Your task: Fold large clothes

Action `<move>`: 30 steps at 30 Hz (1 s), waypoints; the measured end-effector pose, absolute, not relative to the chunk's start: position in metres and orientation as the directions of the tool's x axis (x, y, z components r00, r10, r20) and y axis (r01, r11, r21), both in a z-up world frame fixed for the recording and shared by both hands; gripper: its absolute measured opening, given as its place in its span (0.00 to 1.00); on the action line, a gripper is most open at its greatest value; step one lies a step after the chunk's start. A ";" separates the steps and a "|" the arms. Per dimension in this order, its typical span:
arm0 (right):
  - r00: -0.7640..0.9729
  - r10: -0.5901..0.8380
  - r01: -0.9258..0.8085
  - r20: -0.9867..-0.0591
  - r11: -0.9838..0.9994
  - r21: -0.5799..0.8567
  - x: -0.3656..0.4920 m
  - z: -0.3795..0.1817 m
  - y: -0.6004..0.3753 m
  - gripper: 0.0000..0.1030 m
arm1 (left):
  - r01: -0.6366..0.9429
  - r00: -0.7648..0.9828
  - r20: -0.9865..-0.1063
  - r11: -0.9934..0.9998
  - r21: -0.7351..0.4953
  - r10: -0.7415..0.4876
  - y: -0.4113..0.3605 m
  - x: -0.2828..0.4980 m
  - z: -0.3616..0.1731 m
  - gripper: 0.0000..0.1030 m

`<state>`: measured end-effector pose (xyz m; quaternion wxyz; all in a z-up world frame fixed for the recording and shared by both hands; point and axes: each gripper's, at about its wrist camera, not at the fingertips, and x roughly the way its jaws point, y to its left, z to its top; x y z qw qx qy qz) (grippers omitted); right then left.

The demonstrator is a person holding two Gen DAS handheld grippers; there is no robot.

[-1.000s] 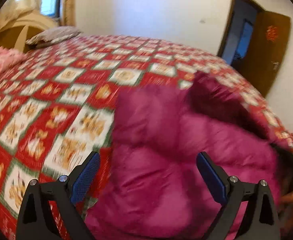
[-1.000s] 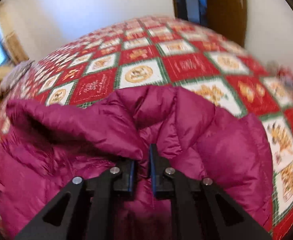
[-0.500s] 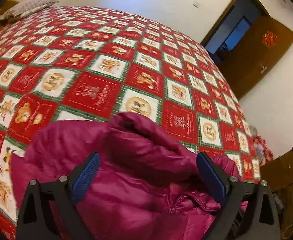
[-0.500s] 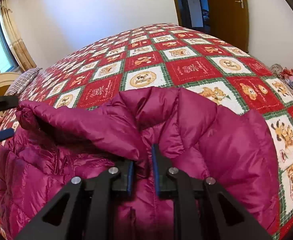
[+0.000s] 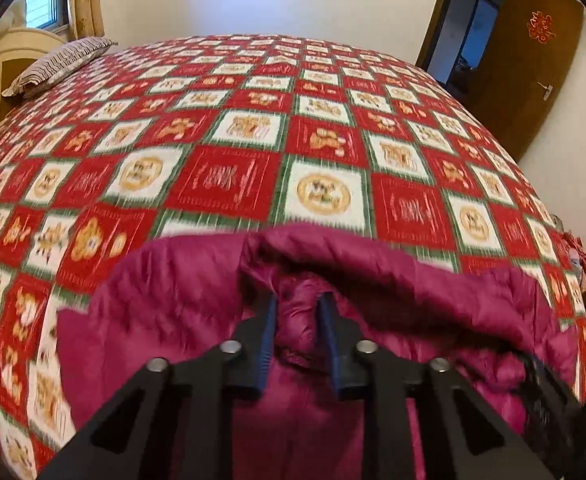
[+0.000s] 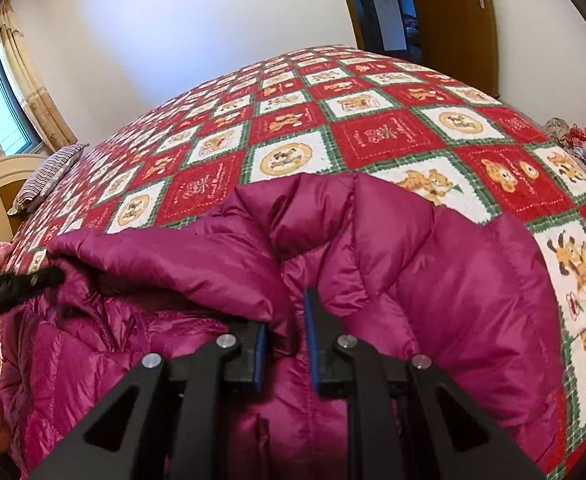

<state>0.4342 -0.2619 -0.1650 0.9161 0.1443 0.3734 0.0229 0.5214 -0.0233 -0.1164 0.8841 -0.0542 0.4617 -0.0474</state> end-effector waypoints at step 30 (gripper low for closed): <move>0.793 0.016 0.255 -0.609 0.900 0.354 0.407 -0.095 -0.268 0.59 | 0.009 0.670 -0.710 0.958 -0.285 -0.217 0.000 0.486 -0.164 0.20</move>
